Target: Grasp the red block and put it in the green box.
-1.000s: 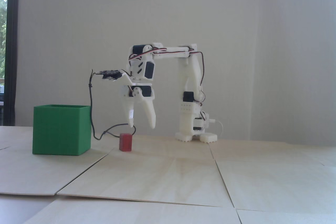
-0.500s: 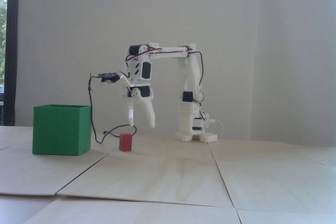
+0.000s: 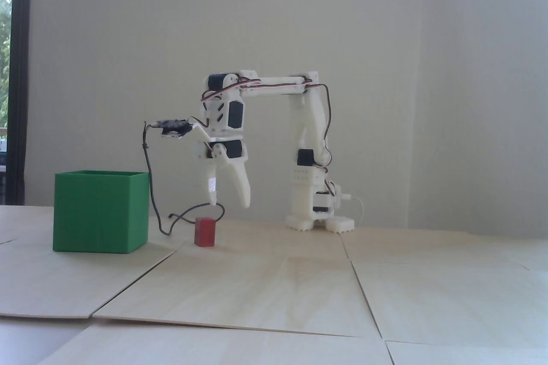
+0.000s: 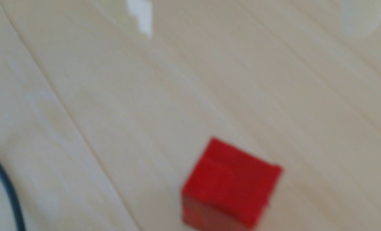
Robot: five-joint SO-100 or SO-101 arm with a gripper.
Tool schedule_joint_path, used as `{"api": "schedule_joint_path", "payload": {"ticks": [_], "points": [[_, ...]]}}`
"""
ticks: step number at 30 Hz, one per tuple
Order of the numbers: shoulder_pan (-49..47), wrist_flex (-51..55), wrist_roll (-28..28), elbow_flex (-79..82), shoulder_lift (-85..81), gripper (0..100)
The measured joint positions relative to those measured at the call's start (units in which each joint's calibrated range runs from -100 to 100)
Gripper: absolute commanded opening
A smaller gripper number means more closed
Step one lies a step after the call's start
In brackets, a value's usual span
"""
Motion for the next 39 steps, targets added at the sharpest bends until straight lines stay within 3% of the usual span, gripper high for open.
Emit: {"api": "schedule_joint_path", "payload": {"ticks": [12, 39], "points": [[-5.73, -2.75, -4.32, 0.00, 4.48, 31], [-2.52, -3.58, -4.47, -0.09, 8.47, 31]]}}
